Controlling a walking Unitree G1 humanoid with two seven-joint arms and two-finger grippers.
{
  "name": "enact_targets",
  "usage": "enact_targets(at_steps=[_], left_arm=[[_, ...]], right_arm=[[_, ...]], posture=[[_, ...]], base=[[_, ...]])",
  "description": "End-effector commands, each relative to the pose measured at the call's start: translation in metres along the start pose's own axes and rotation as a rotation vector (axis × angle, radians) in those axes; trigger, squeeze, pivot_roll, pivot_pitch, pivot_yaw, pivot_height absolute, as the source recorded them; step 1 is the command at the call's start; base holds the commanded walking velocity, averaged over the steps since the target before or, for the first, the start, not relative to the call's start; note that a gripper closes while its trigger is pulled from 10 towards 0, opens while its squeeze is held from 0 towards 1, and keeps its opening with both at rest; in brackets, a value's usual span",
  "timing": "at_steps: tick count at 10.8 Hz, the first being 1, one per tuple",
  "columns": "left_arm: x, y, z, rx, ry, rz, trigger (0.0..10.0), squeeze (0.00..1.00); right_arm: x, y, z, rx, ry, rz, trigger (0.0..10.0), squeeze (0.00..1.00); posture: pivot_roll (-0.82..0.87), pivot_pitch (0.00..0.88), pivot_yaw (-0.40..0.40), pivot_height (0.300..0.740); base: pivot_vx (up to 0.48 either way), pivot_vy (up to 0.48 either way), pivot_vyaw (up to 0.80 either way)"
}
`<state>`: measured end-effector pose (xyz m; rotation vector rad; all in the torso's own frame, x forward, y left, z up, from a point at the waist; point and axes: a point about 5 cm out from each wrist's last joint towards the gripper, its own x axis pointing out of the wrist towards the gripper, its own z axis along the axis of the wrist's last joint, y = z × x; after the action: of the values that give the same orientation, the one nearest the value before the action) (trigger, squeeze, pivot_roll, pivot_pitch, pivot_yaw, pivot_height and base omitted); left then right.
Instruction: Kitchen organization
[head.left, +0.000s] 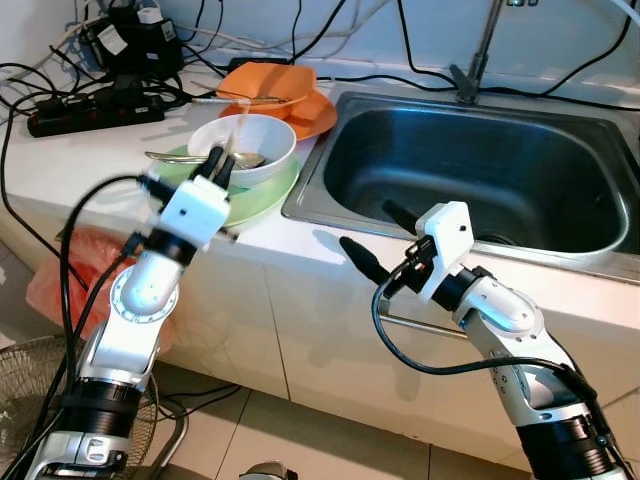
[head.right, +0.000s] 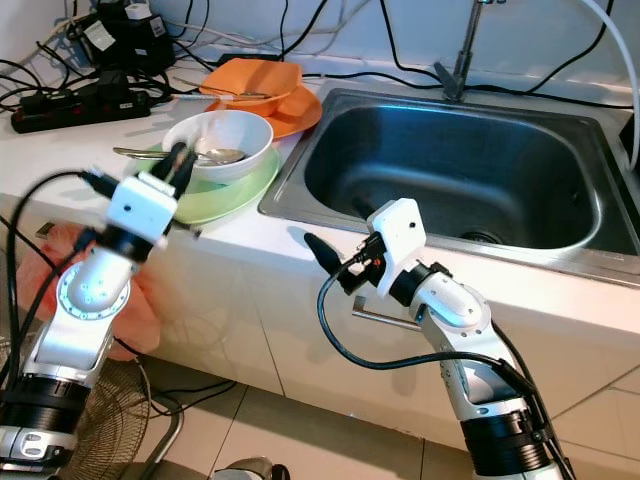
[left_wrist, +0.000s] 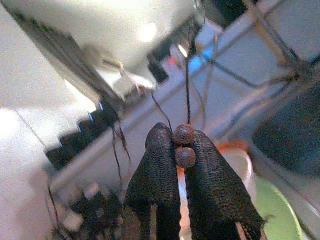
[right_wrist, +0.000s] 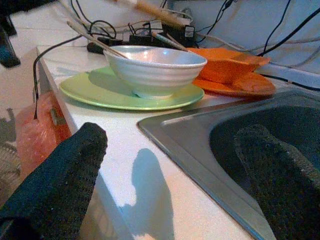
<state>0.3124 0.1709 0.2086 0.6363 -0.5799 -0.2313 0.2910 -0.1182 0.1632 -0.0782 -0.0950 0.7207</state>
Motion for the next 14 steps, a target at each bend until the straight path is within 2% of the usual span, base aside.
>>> enact_targets(at_steps=[1, 2, 3, 5, 6, 7, 8, 9, 10, 11, 12, 13, 14], left_arm=[[0.006, 0.002, 0.012, 0.036, -0.055, 0.017, 0.0, 0.00], [0.015, 0.003, 0.028, 0.027, -0.121, 0.051, 0.0, 0.00], [0.022, 0.003, 0.035, -0.034, -0.137, 0.071, 0.0, 0.00], [0.044, 0.010, 0.029, -0.470, -0.042, 0.190, 0.0, 0.00], [0.052, 0.012, 0.032, -0.584, -0.053, 0.188, 0.0, 0.00], [0.059, 0.009, 0.039, -0.651, -0.084, 0.146, 0.0, 0.00], [0.066, 0.001, 0.046, -0.775, -0.098, 0.089, 0.0, 0.00], [0.071, -0.009, 0.049, -0.989, -0.077, 0.043, 0.0, 0.00], [0.073, -0.019, 0.049, -1.155, -0.041, 0.014, 0.0, 0.00], [0.070, -0.033, 0.043, -1.421, 0.022, -0.013, 0.0, 0.00], [0.062, -0.047, 0.037, -1.580, 0.075, -0.053, 0.0, 0.00], [0.052, -0.058, 0.027, -1.716, 0.130, -0.056, 0.0, 0.00], [0.049, -0.059, 0.025, -1.763, 0.137, -0.059, 0.0, 0.00]], right_arm=[[0.001, -0.004, 0.005, -0.019, -0.022, -0.026, 10.0, 0.00], [0.003, -0.003, 0.006, -0.019, -0.029, -0.035, 10.0, 0.00], [0.004, -0.005, 0.006, -0.015, -0.035, -0.053, 10.0, 0.00], [0.007, -0.012, 0.008, 0.007, -0.047, -0.122, 10.0, 0.00], [0.007, -0.016, 0.010, 0.012, -0.059, -0.159, 10.0, 0.00], [0.007, -0.019, 0.011, 0.022, -0.069, -0.197, 10.0, 0.00], [0.006, -0.022, 0.012, 0.053, -0.083, -0.236, 10.0, 0.00], [0.008, -0.025, 0.013, 0.102, -0.096, -0.267, 10.0, 0.00], [0.009, -0.026, 0.014, 0.142, -0.107, -0.281, 10.0, 0.00], [0.009, -0.027, 0.016, 0.186, -0.123, -0.291, 10.0, 0.00], [0.010, -0.028, 0.018, 0.254, -0.143, -0.304, 10.0, 0.00], [0.011, -0.029, 0.022, 0.365, -0.183, -0.312, 10.0, 0.00], [0.011, -0.030, 0.024, 0.432, -0.204, -0.306, 10.0, 0.00]], posture=[[0.18, 0.002, 0.043, 0.740], [0.18, 0.002, 0.043, 0.740], [0.17, 0.000, 0.036, 0.740], [0.17, 0.000, 0.032, 0.740], [0.16, 0.001, 0.035, 0.740], [0.16, 0.003, 0.039, 0.740], [0.16, 0.007, 0.042, 0.740], [0.16, 0.009, 0.044, 0.740], [0.16, 0.010, 0.045, 0.740], [0.16, 0.016, 0.048, 0.740], [0.16, 0.021, 0.047, 0.740], [0.16, 0.025, 0.048, 0.740], [0.16, 0.028, 0.047, 0.740]], base=[[0.000, 0.000, 0.00], [0.000, 0.000, 0.00], [0.000, 0.000, 0.00], [0.000, 0.000, 0.00], [0.000, 0.000, 0.00], [0.000, 0.000, 0.00], [0.000, 0.000, 0.00], [0.000, 0.000, 0.00], [0.000, 0.000, 0.00], [0.000, 0.000, 0.00], [0.000, 0.000, 0.00], [0.000, 0.000, 0.00], [0.000, 0.000, 0.00]])
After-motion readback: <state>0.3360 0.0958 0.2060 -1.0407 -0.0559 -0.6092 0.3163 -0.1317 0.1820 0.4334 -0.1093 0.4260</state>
